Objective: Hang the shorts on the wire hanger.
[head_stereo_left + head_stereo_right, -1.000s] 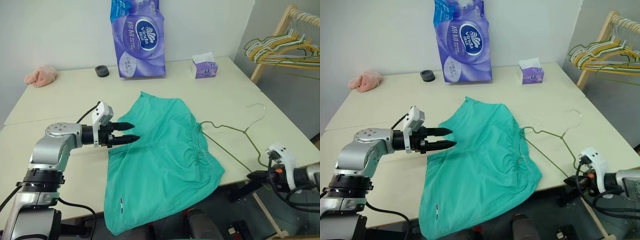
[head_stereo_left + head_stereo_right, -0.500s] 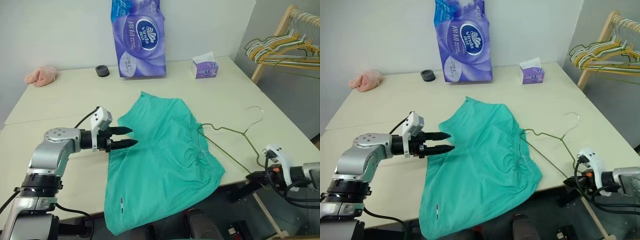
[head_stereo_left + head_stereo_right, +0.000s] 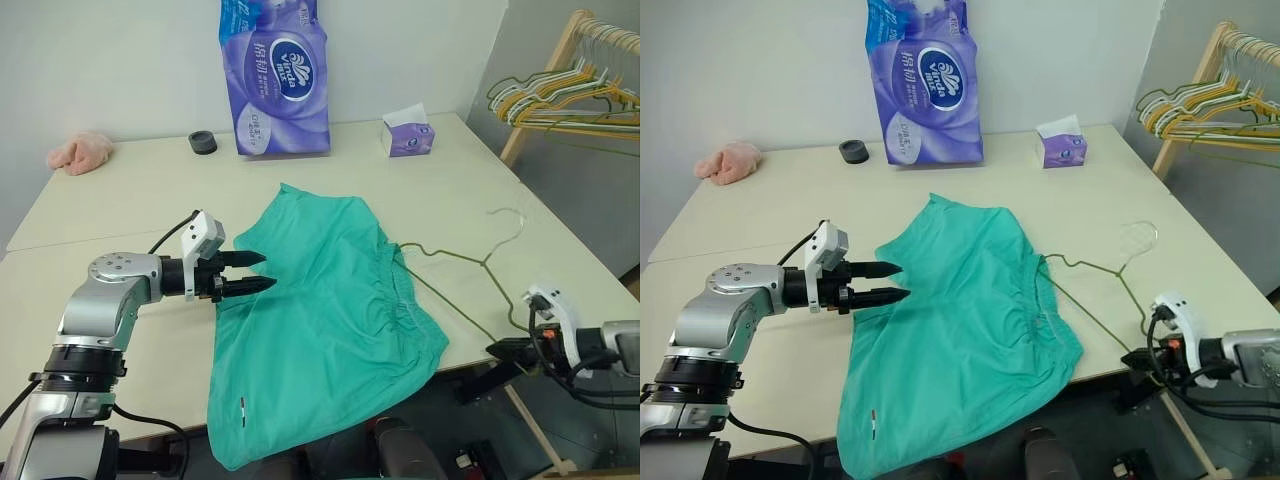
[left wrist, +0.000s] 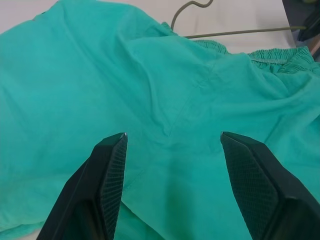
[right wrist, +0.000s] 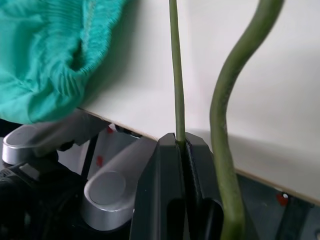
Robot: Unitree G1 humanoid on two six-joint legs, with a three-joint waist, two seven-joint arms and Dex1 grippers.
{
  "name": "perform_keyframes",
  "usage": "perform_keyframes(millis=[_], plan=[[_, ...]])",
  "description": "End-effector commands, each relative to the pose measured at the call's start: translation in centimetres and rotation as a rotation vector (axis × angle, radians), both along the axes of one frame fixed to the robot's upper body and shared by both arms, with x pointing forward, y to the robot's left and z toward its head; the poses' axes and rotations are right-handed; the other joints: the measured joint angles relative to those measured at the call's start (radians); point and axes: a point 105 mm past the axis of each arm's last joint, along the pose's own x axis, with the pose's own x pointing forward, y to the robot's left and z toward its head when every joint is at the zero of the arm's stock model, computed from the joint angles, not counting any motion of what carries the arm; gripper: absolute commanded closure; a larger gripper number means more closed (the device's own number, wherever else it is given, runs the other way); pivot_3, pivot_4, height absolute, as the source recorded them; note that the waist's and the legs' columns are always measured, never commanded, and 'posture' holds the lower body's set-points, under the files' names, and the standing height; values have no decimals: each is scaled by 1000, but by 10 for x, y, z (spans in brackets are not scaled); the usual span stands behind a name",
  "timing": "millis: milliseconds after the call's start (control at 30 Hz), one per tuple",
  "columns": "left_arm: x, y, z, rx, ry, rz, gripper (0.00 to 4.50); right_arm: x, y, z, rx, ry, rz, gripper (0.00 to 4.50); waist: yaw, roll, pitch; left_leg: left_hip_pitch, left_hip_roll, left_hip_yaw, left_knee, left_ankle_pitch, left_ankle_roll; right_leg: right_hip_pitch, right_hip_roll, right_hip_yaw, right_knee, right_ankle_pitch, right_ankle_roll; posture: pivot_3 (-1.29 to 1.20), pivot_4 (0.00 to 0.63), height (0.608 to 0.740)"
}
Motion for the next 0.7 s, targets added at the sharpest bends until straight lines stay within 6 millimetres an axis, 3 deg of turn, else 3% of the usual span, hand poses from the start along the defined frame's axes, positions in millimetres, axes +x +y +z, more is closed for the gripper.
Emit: perform_keyframes(millis=[33,267,533,700], plan=[[1,1,8,6,-40,2,1359,2,9,5,33,12,41,4500,1,0,0,0,0,0,0,0,0,0,0,0,0,0,0,-229,82,740],[-2,3,7,9,-42,16,1359,-11,12,-6,39,103,74,4500,13,0,0,0,0,0,0,0,0,0,-1,0,0,0,0,-209,82,740],[-1,2,8,7,-50,21,1359,19,46,2,192,78,49,4500,19,-1,0,0,0,0,0,0,0,-1,-1,1,1,0,0,-200,77,740],[1,2,10,7,-61,31,1359,22,54,-6,195,115,48,4500,36,-1,-1,0,0,0,0,0,0,-1,-2,0,1,0,0,-191,75,740]])
